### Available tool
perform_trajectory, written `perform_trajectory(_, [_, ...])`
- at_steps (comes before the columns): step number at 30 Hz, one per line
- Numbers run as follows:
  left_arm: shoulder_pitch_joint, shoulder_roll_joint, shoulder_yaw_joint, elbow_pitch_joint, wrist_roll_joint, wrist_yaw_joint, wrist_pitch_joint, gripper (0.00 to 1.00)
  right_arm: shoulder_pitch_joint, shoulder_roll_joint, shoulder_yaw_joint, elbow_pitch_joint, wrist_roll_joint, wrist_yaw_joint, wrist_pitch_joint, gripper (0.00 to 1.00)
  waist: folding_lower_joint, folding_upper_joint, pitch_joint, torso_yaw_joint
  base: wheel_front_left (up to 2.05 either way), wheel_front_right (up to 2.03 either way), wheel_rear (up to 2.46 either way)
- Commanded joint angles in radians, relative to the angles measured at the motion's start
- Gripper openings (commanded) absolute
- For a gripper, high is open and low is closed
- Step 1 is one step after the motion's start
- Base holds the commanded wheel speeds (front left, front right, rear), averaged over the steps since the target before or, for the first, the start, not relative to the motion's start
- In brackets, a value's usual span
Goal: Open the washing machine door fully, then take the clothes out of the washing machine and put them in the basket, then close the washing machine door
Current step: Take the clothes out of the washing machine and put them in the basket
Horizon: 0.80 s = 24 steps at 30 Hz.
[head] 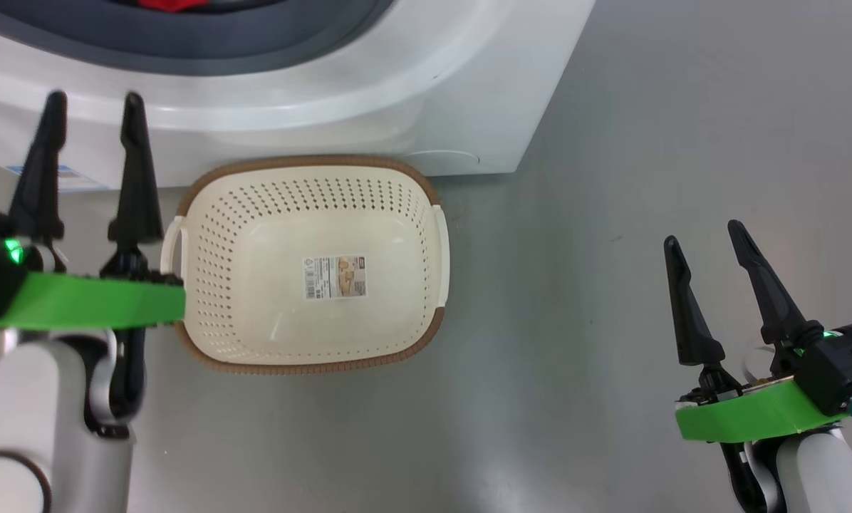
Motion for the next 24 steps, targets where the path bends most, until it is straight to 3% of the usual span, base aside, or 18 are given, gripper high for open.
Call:
perform_trajectory(1, [-0.053, 0.042, 0.026, 0.003, -0.005, -0.01, 0.0, 1.0, -0.013, -0.004, 0.018, -0.028, -0.009, 0.006, -0.006, 1.0, 0.0, 0.0, 0.034, -0.003, 0.0, 0.0, 0.0])
perform_trajectory(24, [-0.558, 0.044, -0.034, 0.439, 0.001, -0.038, -0.016, 1.0, -0.039, -0.004, 0.004, -0.063, -0.023, 0.006, -0.006, 1.0, 0.0, 0.0, 0.187, -0.007, 0.0, 0.0, 0.0])
